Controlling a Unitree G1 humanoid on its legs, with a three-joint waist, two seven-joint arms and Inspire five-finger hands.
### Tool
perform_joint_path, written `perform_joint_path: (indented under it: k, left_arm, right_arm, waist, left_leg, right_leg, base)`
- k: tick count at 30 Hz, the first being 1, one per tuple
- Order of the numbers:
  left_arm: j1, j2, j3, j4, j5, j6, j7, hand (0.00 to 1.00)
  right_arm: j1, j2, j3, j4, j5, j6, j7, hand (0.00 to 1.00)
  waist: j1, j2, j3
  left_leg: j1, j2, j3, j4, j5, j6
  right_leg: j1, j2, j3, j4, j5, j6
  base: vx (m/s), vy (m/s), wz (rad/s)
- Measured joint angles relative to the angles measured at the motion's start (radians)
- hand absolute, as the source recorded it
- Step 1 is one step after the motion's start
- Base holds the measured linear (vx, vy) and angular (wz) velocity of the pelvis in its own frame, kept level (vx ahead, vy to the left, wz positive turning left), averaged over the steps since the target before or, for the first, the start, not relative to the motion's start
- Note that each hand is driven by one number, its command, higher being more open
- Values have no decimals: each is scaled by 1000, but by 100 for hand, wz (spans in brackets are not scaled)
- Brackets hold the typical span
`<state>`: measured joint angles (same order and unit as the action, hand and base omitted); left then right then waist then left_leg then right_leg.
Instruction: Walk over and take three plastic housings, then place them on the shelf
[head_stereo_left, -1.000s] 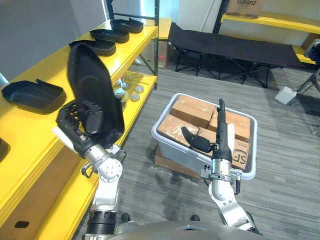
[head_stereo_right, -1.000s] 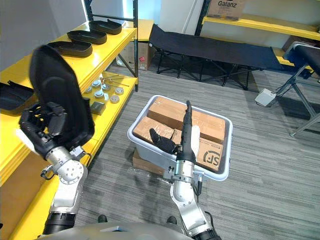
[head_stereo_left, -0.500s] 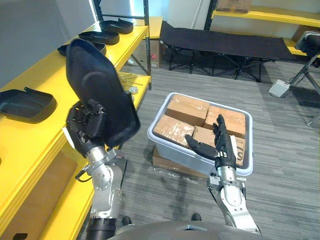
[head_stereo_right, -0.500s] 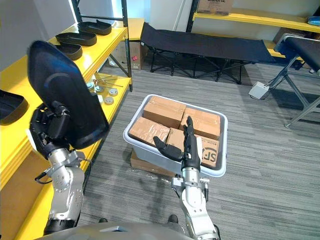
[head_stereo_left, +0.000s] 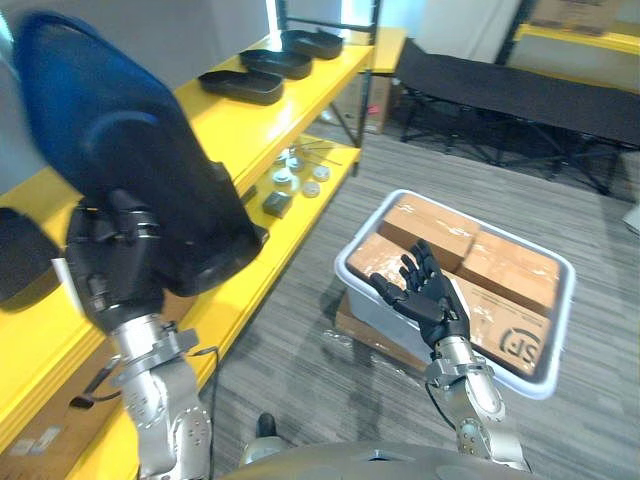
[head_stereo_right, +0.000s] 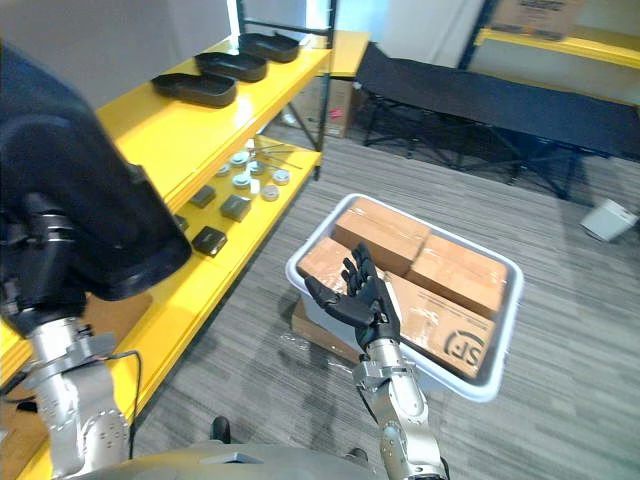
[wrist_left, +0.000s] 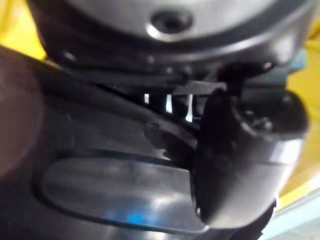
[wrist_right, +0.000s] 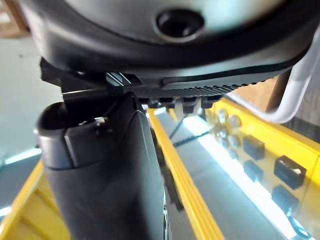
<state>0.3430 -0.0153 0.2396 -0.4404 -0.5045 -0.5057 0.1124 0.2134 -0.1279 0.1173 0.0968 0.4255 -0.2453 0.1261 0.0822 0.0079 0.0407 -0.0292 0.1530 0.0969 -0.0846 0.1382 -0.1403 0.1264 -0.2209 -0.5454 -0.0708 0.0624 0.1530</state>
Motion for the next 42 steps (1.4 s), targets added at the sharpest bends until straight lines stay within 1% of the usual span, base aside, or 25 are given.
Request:
perform_joint_path:
  k: [2, 4, 7, 10, 13, 16, 19, 22, 24, 25, 26, 27, 28, 29, 30, 31, 32, 33, 34, 35, 36, 38, 39, 40, 42]
  left_arm:
    - [25, -14, 37, -10, -5, -12, -20, 0]
    - [31, -21, 53, -10, -10, -13, -33, 0]
    - [61, -28, 48, -10, -15, -4, -72, 0]
    - [61, -29, 50, -10, -16, 12, -103, 0]
    - [61, -29, 50, -9, -20, 13, -112, 0]
    - [58, -35, 48, -9, -43, 25, -135, 0]
    - [58, -37, 19, -9, -43, 34, -147, 0]
    - [55, -36, -20, -9, -43, 43, -176, 0]
    - [55, -35, -37, -6, -43, 50, -191, 0]
    - [55, -34, -40, 5, -44, 51, -210, 0]
    - [55, -27, -48, 12, -45, 53, -225, 0]
    - [55, -15, -61, 20, -48, 53, -242, 0]
    - [52, 2, -78, 28, -53, 53, -272, 0]
    - [42, 21, -91, 37, -53, 53, -297, 0]
    - [38, 38, -100, 42, -54, 53, -311, 0]
    - [42, 54, -106, 43, -65, 53, -320, 0]
    - [42, 56, -106, 43, -73, 53, -321, 0]
    - [37, 52, -101, 45, -87, 52, -310, 0]
    - [35, 51, -103, 53, -88, 52, -293, 0]
    - [35, 51, -105, 62, -88, 52, -287, 0]
    - [40, 50, -116, 77, -88, 52, -285, 0]
    - [45, 49, -127, 79, -88, 54, -285, 0]
    - [46, 44, -137, 80, -88, 55, -285, 0]
    - [48, 44, -144, 79, -87, 55, -285, 0]
    - [54, 44, -164, 79, -83, 55, -287, 0]
  right_arm:
    - [-48, 0, 13, 22, -30, 0, -1, 100]
    - [-107, 5, 31, 31, -30, 0, -1, 100]
    - [-160, 10, 56, 31, -29, -1, 1, 100]
    - [-170, 15, 63, 32, -30, -1, -3, 100]
    - [-171, 15, 78, 32, -30, -1, -7, 100]
    - [-178, 15, 94, 32, -29, -1, -6, 100]
    - [-178, 18, 90, 30, -27, -1, -6, 100]
    - [-177, 18, 84, 28, -28, -1, -6, 100]
    - [-177, 19, 71, 25, -29, -1, -3, 100]
    - [-172, 19, 70, 25, -29, -3, -4, 100]
    - [-162, 18, 67, 21, -29, -9, -7, 100]
    - [-146, 18, 63, 10, -29, -18, -10, 100]
    - [-132, 18, 58, -6, -30, -28, -22, 100]
    - [-125, 17, 48, -22, -30, -30, -32, 100]
    - [-126, 16, 45, -30, -38, -34, -40, 100]
    - [-130, 24, 49, -35, -63, -46, -45, 100]
    - [-134, 29, 54, -36, -68, -55, -43, 100]
    - [-152, 35, 62, -37, -70, -59, -35, 100]
    - [-170, 36, 62, -37, -70, -61, -24, 100]
    - [-173, 36, 61, -37, -70, -61, -22, 100]
    - [-169, 36, 58, -37, -70, -61, -23, 100]
    - [-149, 35, 57, -37, -70, -61, -24, 100]
    - [-136, 30, 50, -36, -70, -61, -24, 100]
    - [-127, 26, 47, -37, -70, -62, -24, 100]
    - [-94, 0, 30, -38, -64, -68, -23, 100]
  waist:
    - [20, 0, 0]
    - [53, -6, 3]
    - [53, -13, 7]
    - [53, -23, 14]
    - [53, -28, 18]
    - [50, -23, 21]
    - [46, -18, 34]
    - [39, -10, 44]
    - [46, -5, 63]
    - [45, -5, 67]
    - [40, -6, 67]
    - [31, -5, 68]
    - [17, -1, 72]
    - [10, -1, 79]
    - [6, -7, 87]
    - [18, -13, 91]
    - [26, -23, 85]
    - [28, -43, 78]
    - [32, -33, 84]
    - [34, -26, 89]
    - [32, -10, 94]
    - [28, -7, 94]
    - [23, 6, 103]
    - [20, 11, 105]
    - [0, 22, 110]
  left_leg:
    - [-1, -9, -20, 0, 0, 1]
    - [-8, -11, -34, 0, 0, 1]
    - [-13, -17, -49, 0, 1, 2]
    - [-12, -19, -57, 0, 1, 3]
    - [-12, -20, -54, 0, 0, 5]
    - [-12, -20, -54, -1, 0, 5]
    - [-20, -25, -74, -1, 10, 13]
    - [-61, -41, -134, -1, 37, 22]
    - [-69, -62, -165, -2, 46, 32]
    - [-73, -80, -193, -4, 49, 37]
    - [-78, -96, -221, -4, 45, 52]
    - [-85, -110, -248, -4, 50, 61]
    - [-98, -111, -248, -4, 53, 68]
    - [-104, -110, -246, -1, 61, 79]
    - [-107, -111, -243, -1, 62, 81]
    - [-113, -119, -238, -1, 66, 82]
    - [-121, -125, -235, 0, 77, 81]
    - [-136, -133, -233, 0, 98, 80]
    - [-144, -134, -232, 1, 122, 67]
    - [-144, -134, -230, 1, 128, 66]
    - [-142, -130, -230, 1, 135, 63]
    - [-140, -122, -228, 1, 142, 55]
    - [-133, -107, -224, 1, 143, 55]
    - [-131, -98, -208, 1, 138, 65]
    - [-130, -69, -102, 1, 123, 70]
  right_leg:
    - [15, -5, -22, 1, -4, 4]
    - [18, -5, -37, 1, -8, 7]
    - [25, -8, -53, 4, -13, 8]
    - [24, -15, -59, 27, -28, 9]
    - [17, -20, -57, 39, -32, 7]
    - [16, -22, -61, 49, -36, 6]
    - [37, -24, -99, 56, -45, 9]
    - [40, -34, -165, 93, -68, 20]
    - [42, -62, -192, 154, -99, 25]
    - [41, -85, -189, 206, -129, 18]
    - [41, -100, -168, 245, -153, -1]
    - [40, -108, -123, 281, -165, -22]
    - [31, -114, -59, 342, -166, -25]
    - [24, -115, -21, 382, -168, -25]
    - [24, -116, 1, 410, -176, -29]
    - [25, -121, 8, 416, -209, -34]
    - [25, -125, 7, 408, -224, -29]
    - [32, -126, 7, 381, -244, -5]
    - [34, -122, 7, 362, -254, 13]
    - [39, -120, 7, 352, -257, 22]
    - [55, -110, 7, 326, -264, 33]
    - [72, -95, 8, 295, -282, 64]
    - [78, -81, 8, 298, -288, 68]
    - [79, -76, 8, 299, -294, 63]
    - [82, -76, -4, 328, -319, 55]
  base:
    - [48, -10, 37]
    - [16, -13, 23]
    - [-4, -17, 16]
    - [-10, -8, 10]
    - [-9, -5, -2]
    - [-8, -6, 4]
    - [-29, -21, 33]
    - [-61, -9, 74]
    - [-35, 42, 66]
    - [-28, 49, 80]
    - [-24, 52, 104]
    - [10, 44, 133]
    - [20, 43, 147]
    - [26, 29, 139]
    - [22, -8, 98]
    - [25, -33, 55]
    - [48, -78, 29]
    - [37, -127, 12]
    - [26, -110, 8]
    - [-17, -90, 1]
    - [-58, -60, -5]
    - [-85, -67, -5]
    - [-107, -43, -1]
    - [-179, -40, 10]
    - [-157, 11, 25]
